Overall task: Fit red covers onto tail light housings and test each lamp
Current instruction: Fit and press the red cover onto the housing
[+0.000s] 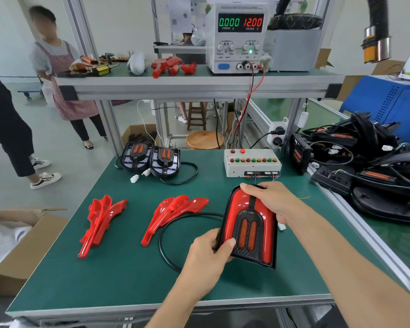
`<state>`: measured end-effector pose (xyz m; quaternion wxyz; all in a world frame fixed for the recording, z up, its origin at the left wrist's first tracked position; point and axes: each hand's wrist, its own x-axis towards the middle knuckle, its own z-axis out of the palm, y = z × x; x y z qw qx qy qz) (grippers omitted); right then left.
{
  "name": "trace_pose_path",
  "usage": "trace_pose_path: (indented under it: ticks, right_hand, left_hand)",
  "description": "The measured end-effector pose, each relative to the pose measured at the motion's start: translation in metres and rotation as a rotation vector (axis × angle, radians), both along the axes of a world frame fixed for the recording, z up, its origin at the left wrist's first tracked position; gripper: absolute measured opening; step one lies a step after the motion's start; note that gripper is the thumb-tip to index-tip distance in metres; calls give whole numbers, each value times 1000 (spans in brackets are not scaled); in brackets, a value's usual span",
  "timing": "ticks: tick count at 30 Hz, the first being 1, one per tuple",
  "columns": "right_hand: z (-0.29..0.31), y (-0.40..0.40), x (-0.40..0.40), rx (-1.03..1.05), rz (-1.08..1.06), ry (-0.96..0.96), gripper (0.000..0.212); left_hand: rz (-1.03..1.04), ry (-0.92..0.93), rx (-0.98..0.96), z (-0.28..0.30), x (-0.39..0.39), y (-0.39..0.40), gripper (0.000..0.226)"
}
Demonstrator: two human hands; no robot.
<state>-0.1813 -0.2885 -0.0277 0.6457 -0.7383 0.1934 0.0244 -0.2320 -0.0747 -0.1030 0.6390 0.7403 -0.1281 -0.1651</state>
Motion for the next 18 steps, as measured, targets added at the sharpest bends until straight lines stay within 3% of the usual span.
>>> trace_pose_path:
  ticks: [4,11,16,18]
  right_hand:
    - [-1,-3,-2,29,-28,30,38]
    - [0,3,-6,13,-12,16,34]
    - [3,-3,-20,43,45,-9,48]
    - [-2,-11,-32,47,34,-49,37]
  left_hand:
    - [-38,212,-259,8,0,3,21]
    - [-20,180,-223,6,-2,5,21]
    - [-7,172,-217,8,0,8,20]
    - [-16,158,-189,6,-1,10,21]
